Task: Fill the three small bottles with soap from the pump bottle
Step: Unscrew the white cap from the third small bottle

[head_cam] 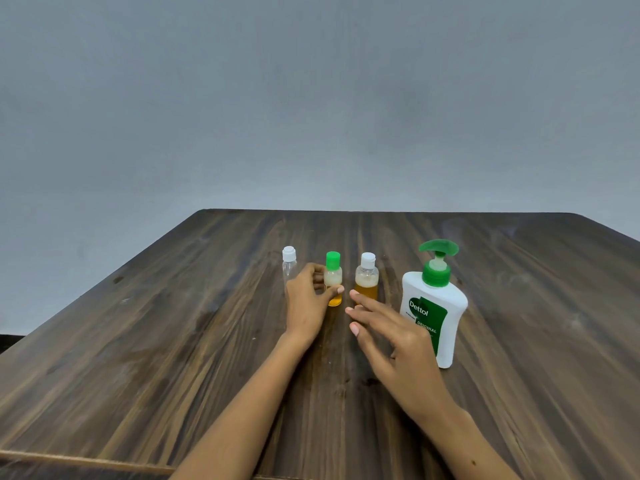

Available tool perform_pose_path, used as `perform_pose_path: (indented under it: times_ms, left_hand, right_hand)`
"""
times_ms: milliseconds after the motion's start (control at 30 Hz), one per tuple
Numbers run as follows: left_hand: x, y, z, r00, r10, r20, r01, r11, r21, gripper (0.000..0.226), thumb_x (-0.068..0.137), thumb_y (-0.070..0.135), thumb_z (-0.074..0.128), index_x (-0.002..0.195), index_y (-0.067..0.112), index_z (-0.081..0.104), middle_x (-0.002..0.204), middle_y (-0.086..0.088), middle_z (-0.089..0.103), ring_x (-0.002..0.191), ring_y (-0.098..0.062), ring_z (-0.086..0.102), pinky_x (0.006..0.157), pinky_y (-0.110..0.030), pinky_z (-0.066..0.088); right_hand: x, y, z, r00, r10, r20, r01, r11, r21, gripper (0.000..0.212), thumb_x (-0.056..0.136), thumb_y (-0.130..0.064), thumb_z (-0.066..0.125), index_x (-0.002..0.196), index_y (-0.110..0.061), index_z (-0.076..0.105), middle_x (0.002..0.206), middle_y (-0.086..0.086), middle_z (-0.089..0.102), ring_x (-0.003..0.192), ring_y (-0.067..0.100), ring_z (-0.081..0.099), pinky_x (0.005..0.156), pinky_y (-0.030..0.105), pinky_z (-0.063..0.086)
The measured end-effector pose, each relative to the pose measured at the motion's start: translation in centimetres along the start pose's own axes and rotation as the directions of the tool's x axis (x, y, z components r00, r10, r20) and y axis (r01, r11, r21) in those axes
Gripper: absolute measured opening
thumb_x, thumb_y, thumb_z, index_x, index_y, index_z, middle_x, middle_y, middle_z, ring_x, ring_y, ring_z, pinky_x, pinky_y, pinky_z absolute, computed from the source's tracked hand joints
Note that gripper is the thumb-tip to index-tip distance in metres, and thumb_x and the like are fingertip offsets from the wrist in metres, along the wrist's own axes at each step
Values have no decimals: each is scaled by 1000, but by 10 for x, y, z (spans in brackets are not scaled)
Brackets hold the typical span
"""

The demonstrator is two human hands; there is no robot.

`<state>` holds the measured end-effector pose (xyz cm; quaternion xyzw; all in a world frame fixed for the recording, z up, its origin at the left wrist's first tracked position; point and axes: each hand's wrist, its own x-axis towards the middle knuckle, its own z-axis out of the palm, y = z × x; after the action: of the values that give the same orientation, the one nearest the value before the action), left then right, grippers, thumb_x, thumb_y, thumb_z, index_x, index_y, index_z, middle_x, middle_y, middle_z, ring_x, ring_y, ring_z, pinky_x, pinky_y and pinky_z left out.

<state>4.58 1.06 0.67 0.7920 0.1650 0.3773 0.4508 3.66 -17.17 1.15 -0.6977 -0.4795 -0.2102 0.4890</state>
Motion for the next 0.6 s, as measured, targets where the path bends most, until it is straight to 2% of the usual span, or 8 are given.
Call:
perform_pose_path:
  times_ms: [133,300,367,467,533,600]
  left_hand:
    - [-3,6,-2,1000,-15,-13,14,1000,-19,45,72,16,84,113,6,65,110,-6,71,103,-14,66,88,-22,53]
    - [-12,19,-15,997,-29,-78,31,999,32,63,67,18,88,122,3,62,119,-11,68,112,-19,64,97,-31,51]
    - [-20,22,-25,991,14,-132,-7,999,51,60,69,21,87,122,7,63,111,-6,70,104,-15,65,92,-27,52]
    - [-28,22,-44,946,128,-297,-92,987,132,55,74,26,83,123,12,61,97,1,66,89,-11,62,79,-20,50]
    - [-23,16,-53,935,95,-341,-47,988,146,62,76,30,81,130,14,54,106,-2,62,98,-16,59,86,-27,49]
    - [-13,6,-55,962,-25,-273,65,988,139,76,79,33,78,143,14,41,131,-8,55,122,-23,52,104,-40,43]
  right_hand:
    - [0,1,-1,1000,10,17,-10,1000,-22,27,89,-8,67,115,-15,70,132,-7,60,120,-4,54,97,11,42]
    - [-1,2,-1,999,9,32,-8,1000,-23,24,91,-12,65,113,-17,71,131,-9,60,113,-5,58,93,11,45]
    - [-1,3,-1,999,8,34,-7,1000,-22,23,91,-14,65,113,-17,71,131,-8,61,112,-4,59,92,14,47]
    - [-2,3,-1,999,-2,34,3,1000,-31,23,91,-15,65,113,-16,72,130,-7,62,111,-3,60,92,15,48]
    - [-2,3,0,999,-9,41,11,999,-38,23,91,-17,64,113,-17,72,129,-8,62,112,-3,60,92,15,48]
    - [-2,3,1,998,-10,56,13,999,-51,22,92,-20,64,112,-18,73,127,-10,63,113,-3,59,93,14,47]
